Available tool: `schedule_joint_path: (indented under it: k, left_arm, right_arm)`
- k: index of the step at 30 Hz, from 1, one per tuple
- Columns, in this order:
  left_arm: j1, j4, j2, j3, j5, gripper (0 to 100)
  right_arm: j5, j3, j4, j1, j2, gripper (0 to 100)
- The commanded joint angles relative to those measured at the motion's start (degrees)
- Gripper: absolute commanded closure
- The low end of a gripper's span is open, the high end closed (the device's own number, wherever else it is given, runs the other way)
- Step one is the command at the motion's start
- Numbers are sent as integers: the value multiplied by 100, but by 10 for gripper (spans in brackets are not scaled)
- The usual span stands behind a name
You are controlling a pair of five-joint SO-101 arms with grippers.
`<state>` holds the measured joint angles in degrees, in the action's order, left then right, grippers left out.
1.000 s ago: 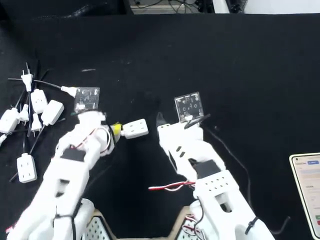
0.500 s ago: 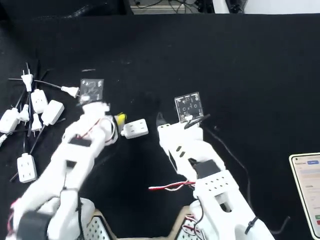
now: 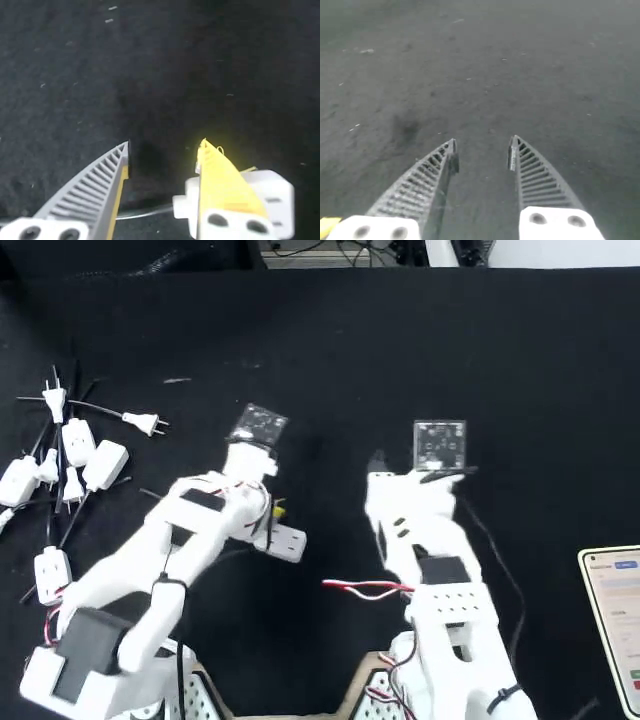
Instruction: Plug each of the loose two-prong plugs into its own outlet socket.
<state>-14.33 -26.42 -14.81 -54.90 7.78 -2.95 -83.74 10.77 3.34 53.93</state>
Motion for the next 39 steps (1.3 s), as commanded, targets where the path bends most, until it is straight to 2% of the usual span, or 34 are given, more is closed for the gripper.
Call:
schedule_joint_path:
  k: [1, 4, 8, 13, 16, 19, 21, 24, 32, 39]
  left_arm:
    - [-31, -62, -519, 22, 70, 780]
    - [295, -237, -897, 22, 105, 780]
    - [936, -1108, -1398, 22, 193, 778]
    - [1270, -1916, -1380, -127, 1020, 780]
    - [1095, -2462, -1407, -154, 1213, 780]
    - [532, -2804, -1407, -127, 1248, 780]
    - [110, -2585, -1354, -180, 1196, 780]
    - [-303, -1996, -1345, -295, 589, 777]
    - [-743, -598, -826, -286, -563, 776]
    - [-1086, -404, -316, 4, -1064, 777]
  right_arm:
    - [-44, 277, -167, -132, 13, 832]
    - [-44, 251, -167, -123, 4, 832]
    - [-44, 251, -167, -123, 4, 832]
    - [-44, 259, -167, -123, 4, 832]
    - [-44, 259, -167, -123, 4, 832]
    - [-44, 259, -167, -123, 4, 832]
    - [-44, 259, -167, -123, 4, 832]
    - [-44, 259, -167, -141, 13, 832]
    - [-26, 277, -167, -158, 13, 832]
    - [-18, 277, -167, -158, 13, 832]
